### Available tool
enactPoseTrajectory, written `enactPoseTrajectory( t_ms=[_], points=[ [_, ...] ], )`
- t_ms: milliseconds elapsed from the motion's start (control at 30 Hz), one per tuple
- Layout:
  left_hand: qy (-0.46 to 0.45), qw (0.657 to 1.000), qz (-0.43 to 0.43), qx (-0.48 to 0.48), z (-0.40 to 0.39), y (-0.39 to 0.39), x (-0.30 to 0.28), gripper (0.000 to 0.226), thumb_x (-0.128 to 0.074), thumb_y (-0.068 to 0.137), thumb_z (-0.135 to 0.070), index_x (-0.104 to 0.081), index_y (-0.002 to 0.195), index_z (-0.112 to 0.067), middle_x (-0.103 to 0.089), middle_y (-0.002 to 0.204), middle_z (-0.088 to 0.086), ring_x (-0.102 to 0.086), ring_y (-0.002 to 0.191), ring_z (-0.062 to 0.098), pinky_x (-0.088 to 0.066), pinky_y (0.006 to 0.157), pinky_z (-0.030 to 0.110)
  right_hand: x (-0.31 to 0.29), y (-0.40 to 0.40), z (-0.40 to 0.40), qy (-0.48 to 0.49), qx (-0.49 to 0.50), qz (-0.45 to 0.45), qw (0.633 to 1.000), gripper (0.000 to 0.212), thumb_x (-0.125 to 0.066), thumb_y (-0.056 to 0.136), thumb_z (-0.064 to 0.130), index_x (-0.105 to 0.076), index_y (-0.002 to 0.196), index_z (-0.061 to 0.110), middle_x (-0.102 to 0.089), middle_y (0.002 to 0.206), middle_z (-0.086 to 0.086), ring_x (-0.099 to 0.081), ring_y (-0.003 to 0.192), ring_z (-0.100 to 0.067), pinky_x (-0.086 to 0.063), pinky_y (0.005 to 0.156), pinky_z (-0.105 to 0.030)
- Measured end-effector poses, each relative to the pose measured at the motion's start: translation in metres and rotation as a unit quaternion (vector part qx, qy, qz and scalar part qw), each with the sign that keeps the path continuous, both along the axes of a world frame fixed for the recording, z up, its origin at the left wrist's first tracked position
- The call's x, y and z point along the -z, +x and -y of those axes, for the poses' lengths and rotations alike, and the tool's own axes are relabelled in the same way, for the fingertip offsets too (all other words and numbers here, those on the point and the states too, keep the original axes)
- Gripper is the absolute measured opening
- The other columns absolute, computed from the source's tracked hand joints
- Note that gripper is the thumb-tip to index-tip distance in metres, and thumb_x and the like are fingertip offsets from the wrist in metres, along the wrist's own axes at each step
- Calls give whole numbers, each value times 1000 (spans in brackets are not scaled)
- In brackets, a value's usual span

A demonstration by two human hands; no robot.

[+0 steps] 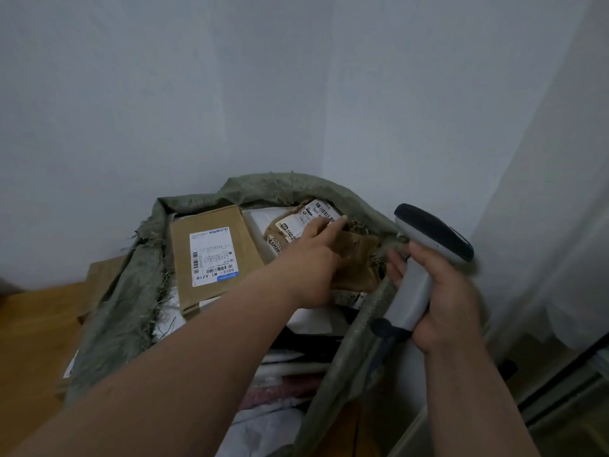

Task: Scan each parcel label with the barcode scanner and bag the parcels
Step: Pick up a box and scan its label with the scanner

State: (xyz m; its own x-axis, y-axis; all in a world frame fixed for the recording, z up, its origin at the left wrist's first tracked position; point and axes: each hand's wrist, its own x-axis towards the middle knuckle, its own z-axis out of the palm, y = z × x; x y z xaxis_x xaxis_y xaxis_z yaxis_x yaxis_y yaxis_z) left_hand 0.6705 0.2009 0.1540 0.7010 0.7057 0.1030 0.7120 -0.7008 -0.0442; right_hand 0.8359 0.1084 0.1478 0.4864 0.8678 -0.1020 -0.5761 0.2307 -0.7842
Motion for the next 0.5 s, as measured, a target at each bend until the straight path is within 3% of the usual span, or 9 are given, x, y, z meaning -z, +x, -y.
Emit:
enactPoseTrajectory(
  t_ms=[67, 133, 200, 267, 367, 500],
  points=[
    [12, 999, 34, 36, -3, 3, 8, 43, -71, 79, -34, -69, 122, -31, 12, 165, -1, 12, 145, 30, -19, 121, 51, 3, 2, 0, -3, 2, 3, 1000, 68, -85, 54, 23, -68, 117, 3, -77, 100, -10, -75, 98, -26, -59, 78, -31],
    [7, 987, 152, 45, -2, 2, 20, 56, -76, 75, -28, -63, 130, -32, 10, 164, -1, 9, 147, 31, -16, 120, 47, 6, 3, 0, -6, -1, 1, 1000, 63, -84, 55, 24, -70, 113, 6, -78, 100, -9, -75, 97, -26, -60, 75, -30],
    [-30, 942, 332, -46, 2, -1, 29, 84, -82, 69, -24, -45, 143, -33, 3, 158, -6, -1, 147, 28, -20, 116, 41, 8, 4, 0, -8, -7, -2, 1000, 59, -86, 54, 24, -72, 109, 8, -79, 94, -5, -75, 98, -26, -60, 74, -30],
    [-52, 903, 401, -148, 3, -3, 32, 93, -84, 68, -26, -33, 146, -29, -12, 147, -8, -18, 141, 25, -28, 111, 36, 9, 4, -1, -10, -13, 0, 1000, 58, -89, 53, 23, -73, 106, 8, -78, 91, -4, -75, 97, -27, -61, 72, -30],
    [-56, 937, 330, -104, 7, 2, 34, 82, -80, 73, -25, -36, 143, -24, -38, 133, 4, -46, 122, 26, -44, 98, 36, 11, 1, -1, -20, -12, 0, 1000, 67, -88, 53, 25, -70, 115, 8, -76, 105, -9, -75, 97, -26, -60, 73, -30],
    [19, 978, 206, -25, 12, 5, 38, 75, -72, 81, -16, -37, 147, -16, -40, 138, 7, -52, 114, 30, -51, 90, 46, 11, 1, 2, -22, 21, -26, 999, 61, -83, 56, 22, -69, 115, 8, -73, 111, -12, -75, 97, -22, -58, 81, -31]
  ],
)
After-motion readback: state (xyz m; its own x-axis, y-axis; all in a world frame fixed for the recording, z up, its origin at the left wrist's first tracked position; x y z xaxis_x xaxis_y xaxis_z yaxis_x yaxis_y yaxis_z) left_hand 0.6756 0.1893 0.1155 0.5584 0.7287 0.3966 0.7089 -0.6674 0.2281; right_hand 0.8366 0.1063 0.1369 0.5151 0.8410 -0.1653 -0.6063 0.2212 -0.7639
